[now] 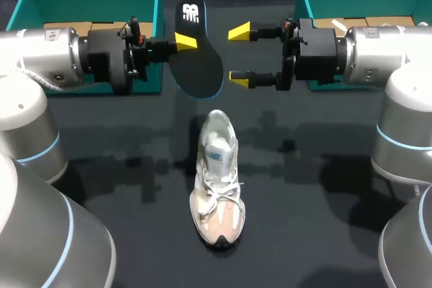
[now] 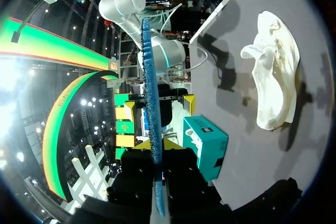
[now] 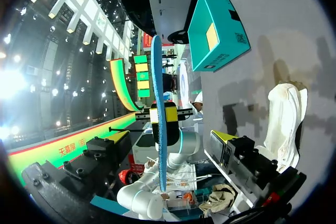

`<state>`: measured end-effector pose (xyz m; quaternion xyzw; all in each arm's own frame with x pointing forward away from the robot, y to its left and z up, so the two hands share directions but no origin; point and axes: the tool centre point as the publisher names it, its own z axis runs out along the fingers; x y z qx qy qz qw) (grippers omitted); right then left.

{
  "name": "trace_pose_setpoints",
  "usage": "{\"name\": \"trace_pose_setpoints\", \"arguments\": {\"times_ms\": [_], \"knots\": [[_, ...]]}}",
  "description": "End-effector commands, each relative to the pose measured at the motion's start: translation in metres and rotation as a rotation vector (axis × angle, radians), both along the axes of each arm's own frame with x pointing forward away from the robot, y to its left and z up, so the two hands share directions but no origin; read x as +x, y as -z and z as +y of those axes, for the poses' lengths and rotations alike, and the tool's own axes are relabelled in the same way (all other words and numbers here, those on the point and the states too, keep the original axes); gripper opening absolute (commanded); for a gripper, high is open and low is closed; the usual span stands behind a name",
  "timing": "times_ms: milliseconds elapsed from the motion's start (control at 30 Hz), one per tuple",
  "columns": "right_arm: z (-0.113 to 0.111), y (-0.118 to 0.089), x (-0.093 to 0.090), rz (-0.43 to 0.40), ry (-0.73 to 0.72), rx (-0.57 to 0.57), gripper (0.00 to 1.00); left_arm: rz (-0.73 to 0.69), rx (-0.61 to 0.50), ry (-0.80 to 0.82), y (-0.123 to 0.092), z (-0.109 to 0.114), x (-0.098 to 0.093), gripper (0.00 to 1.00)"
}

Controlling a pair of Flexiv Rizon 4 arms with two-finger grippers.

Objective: Take the shoe out of the shoebox, open the shoe tongue, remove and reinsert the insole, then place the shoe into the shoebox

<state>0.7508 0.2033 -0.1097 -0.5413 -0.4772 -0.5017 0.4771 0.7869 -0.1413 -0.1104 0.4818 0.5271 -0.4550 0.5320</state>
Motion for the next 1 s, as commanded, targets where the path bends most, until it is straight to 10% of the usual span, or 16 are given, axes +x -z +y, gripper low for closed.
{"name": "trace_pose_setpoints", "arguments": {"times_ms": [33,300,633,1000], "knots": [[0.012,-0.003,-0.001,-0.008,-0.012,-0.027,1.00,-0.014,0.005,0.001,0.005,-0.011,0.006,0.00],[0.020,-0.003,-0.010,-0.049,-0.044,-0.048,0.99,-0.015,0.020,-0.001,0.009,-0.017,0.011,0.00],[0.027,0.005,-0.013,-0.035,-0.085,-0.054,0.50,-0.009,0.033,0.026,0.008,-0.018,0.013,0.00],[0.036,0.006,-0.010,-0.019,-0.133,-0.078,0.42,-0.022,0.045,0.025,0.014,-0.021,0.016,0.00]]}}
